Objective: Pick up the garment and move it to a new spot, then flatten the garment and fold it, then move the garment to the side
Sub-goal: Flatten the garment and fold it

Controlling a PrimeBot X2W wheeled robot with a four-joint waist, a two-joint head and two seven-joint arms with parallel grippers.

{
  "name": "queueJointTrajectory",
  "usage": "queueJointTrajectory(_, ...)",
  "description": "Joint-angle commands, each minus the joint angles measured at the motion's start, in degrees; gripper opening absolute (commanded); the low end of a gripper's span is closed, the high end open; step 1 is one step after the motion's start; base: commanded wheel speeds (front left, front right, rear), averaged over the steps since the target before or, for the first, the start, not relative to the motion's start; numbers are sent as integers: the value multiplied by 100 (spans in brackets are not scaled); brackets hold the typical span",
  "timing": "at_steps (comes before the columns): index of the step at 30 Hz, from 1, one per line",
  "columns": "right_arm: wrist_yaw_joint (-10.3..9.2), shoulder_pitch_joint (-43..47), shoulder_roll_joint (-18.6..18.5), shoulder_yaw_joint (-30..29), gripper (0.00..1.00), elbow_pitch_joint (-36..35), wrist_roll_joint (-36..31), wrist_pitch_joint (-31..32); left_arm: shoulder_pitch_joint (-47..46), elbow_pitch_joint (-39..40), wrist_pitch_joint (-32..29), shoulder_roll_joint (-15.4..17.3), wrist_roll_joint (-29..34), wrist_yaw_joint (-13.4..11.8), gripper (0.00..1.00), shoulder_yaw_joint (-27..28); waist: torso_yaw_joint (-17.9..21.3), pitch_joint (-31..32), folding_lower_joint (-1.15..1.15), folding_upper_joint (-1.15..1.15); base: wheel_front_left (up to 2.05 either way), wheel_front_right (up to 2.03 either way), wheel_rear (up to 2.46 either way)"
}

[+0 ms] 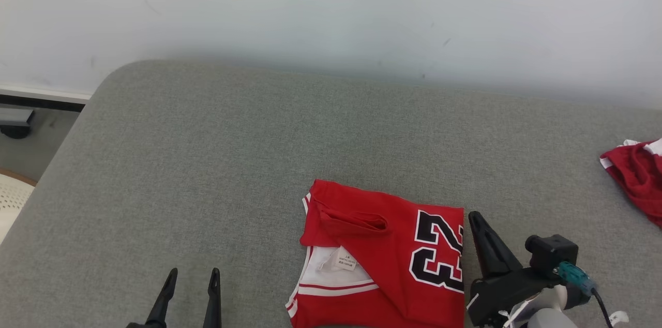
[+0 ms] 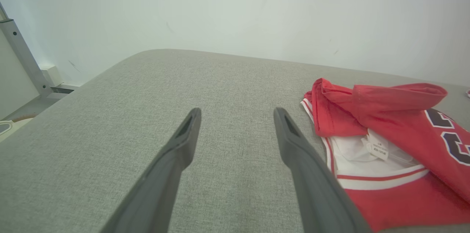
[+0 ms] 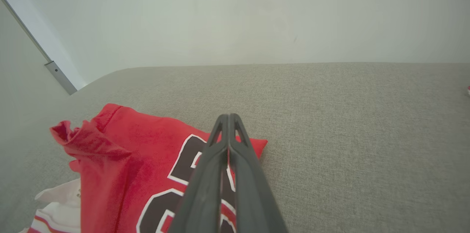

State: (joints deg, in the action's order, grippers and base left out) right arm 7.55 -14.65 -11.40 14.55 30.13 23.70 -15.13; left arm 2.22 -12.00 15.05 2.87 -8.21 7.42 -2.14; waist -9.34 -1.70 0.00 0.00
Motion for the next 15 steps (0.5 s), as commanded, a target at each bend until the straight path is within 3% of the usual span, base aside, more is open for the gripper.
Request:
queueJointTrajectory(1, -12, -61, 43, 58, 0, 72, -74, 3, -34, 6, 12, 1, 42, 10, 100, -23, -32, -14, 0, 0, 0, 0, 0)
queueJointTrajectory(15, -13, -857, 178, 732, 0, 1598, -155, 2, -181, -96, 12, 2, -5, 3, 100, -233, -440, -76, 0, 0, 0, 0, 0)
